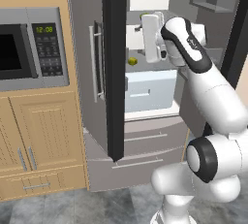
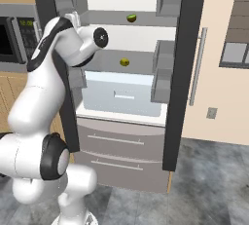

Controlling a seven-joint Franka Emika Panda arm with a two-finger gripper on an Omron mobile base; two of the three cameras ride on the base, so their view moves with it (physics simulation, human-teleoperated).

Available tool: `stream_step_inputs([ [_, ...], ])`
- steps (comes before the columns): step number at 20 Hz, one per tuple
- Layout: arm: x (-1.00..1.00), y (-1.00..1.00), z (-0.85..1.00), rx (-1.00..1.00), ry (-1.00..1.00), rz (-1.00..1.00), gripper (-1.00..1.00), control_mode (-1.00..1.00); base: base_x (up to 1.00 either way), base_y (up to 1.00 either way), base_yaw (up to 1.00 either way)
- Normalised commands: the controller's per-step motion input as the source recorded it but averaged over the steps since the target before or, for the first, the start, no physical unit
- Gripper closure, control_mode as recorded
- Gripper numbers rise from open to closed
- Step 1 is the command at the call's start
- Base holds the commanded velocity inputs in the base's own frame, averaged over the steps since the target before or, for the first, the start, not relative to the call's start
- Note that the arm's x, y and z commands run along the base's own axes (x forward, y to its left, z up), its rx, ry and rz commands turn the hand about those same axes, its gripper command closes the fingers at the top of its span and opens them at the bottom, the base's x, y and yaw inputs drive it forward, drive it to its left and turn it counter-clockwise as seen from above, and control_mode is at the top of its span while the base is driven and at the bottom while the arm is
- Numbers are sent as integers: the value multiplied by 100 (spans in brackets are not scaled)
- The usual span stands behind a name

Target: Retrieve the kiwi and pear from the fridge and place them into the bowl on the dining table.

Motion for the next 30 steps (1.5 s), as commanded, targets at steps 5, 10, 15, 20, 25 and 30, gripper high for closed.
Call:
stream_step_inputs([
  [5, 21, 69, -41, 0, 0, 2, -100, -100, 0, 0, 0],
  [10, 0, 84, -11, 0, 0, 1, -100, -100, 0, 0, 0],
  [15, -25, 89, 0, 0, 0, 3, -100, -100, 0, 0, 0],
  [20, -20, 100, 0, 0, 1, 3, -100, -100, 0, 0, 0],
  [25, -42, 94, 4, 0, 1, 4, -100, -100, 0, 0, 0],
  [30, -100, -27, 77, -2, -10, 0, -100, -100, 0, 0, 0],
])
